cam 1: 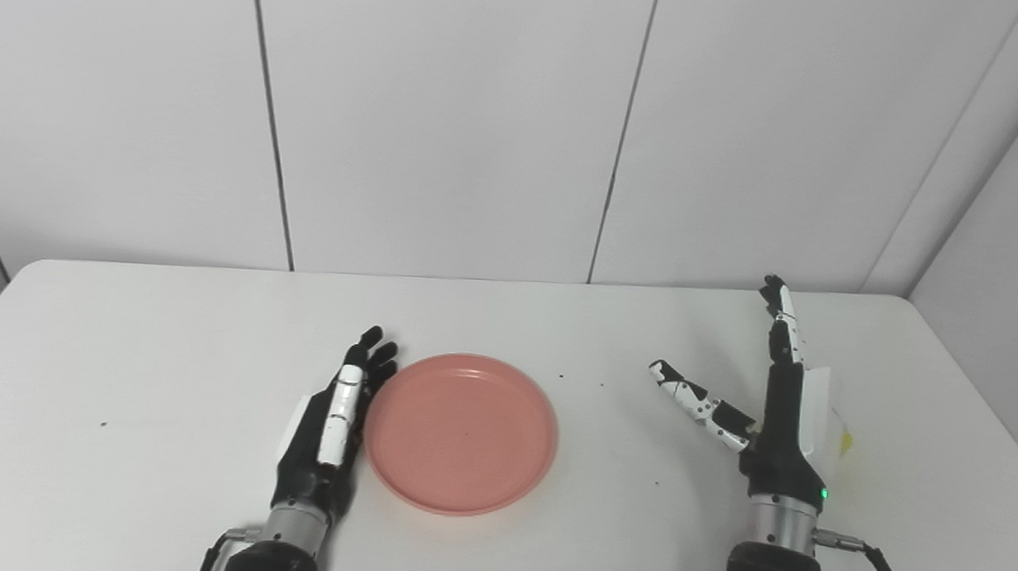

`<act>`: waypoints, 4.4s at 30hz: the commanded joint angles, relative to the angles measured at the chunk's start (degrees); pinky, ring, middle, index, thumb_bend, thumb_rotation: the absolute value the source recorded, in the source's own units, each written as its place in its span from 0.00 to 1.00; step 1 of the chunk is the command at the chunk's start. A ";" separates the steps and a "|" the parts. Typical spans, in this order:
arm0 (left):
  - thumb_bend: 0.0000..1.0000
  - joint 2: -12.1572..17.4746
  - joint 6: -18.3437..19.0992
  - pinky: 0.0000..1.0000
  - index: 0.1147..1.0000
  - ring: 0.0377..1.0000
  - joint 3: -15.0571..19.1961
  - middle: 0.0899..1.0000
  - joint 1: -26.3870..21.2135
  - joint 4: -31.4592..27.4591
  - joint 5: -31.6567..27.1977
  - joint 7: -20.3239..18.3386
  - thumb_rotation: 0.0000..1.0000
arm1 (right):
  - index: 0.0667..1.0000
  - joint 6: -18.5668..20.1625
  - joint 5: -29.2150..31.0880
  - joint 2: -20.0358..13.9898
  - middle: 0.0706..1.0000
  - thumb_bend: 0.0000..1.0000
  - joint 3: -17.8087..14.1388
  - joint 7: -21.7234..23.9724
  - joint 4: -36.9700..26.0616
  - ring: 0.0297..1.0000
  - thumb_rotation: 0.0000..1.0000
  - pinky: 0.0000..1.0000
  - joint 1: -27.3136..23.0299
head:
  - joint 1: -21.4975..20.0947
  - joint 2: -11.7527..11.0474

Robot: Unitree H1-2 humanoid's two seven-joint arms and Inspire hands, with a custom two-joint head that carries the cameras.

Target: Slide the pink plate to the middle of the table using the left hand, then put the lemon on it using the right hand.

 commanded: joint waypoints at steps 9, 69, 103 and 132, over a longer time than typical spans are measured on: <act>0.71 2.89 -2.46 0.92 0.88 0.92 2.53 0.90 -1.27 2.00 -3.86 -4.36 1.00 | 0.94 2.24 -1.93 -0.50 0.92 0.94 -1.69 -2.86 -2.07 0.89 0.39 0.79 -0.81 | -5.47 -1.11; 0.71 3.23 -3.73 0.85 0.85 0.87 4.54 0.87 -1.95 3.61 -5.65 -6.75 0.95 | 0.71 15.79 3.04 -7.94 0.64 0.57 -1.84 -3.38 13.01 0.46 0.00 0.44 -3.14 | -7.42 -0.31; 0.74 2.53 -2.87 0.89 0.86 0.89 4.04 0.88 -1.41 2.08 -4.43 -6.30 0.95 | 0.53 12.34 3.63 -6.48 0.43 0.50 2.12 -6.41 5.50 0.33 0.00 0.28 -2.06 | -4.30 0.74; 0.68 -1.84 0.89 1.00 0.94 0.96 -0.25 0.95 0.23 -3.26 2.06 -0.10 1.00 | 0.52 4.15 5.12 -3.31 0.43 0.51 16.79 7.24 3.81 0.35 0.00 0.30 -6.92 | 15.01 1.77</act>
